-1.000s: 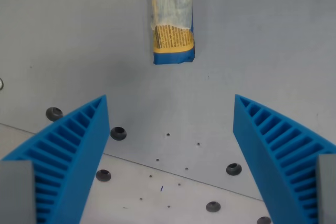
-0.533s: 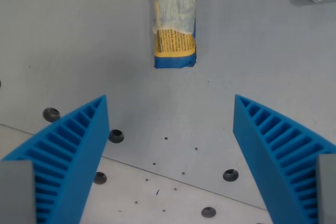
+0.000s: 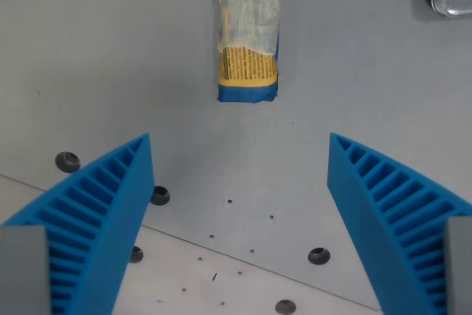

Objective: Pick up the blue bag

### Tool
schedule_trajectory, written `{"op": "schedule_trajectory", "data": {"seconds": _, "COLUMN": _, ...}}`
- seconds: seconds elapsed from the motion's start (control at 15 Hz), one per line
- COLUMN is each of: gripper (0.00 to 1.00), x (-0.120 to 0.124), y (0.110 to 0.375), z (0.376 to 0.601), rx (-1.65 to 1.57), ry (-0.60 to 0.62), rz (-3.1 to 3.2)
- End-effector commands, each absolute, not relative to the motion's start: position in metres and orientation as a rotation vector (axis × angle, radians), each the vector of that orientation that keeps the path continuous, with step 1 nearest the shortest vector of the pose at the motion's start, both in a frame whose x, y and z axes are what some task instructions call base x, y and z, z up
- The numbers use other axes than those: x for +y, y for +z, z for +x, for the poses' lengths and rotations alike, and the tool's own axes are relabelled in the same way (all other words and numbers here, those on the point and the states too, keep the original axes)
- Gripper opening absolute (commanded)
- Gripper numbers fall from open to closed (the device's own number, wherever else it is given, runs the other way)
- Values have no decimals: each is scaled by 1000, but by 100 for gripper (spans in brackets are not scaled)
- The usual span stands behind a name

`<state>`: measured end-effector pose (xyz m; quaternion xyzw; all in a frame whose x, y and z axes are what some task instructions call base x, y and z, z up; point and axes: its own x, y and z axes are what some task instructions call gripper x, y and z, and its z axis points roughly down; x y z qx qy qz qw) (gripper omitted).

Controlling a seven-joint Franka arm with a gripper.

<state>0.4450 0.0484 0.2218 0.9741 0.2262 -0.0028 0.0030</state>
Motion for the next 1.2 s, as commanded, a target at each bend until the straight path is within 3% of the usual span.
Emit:
{"op": "schedule_trajectory", "data": {"seconds": 0.07, "gripper": 100, "x": 51, "y": 220, "z": 451, "rx": 827, "ry": 2, "rz": 3020}}
{"op": "schedule_trajectory", "data": {"seconds": 1.2, "gripper": 100, "x": 54, "y": 213, "z": 455, "rx": 921, "ry": 4, "rz": 2992}}
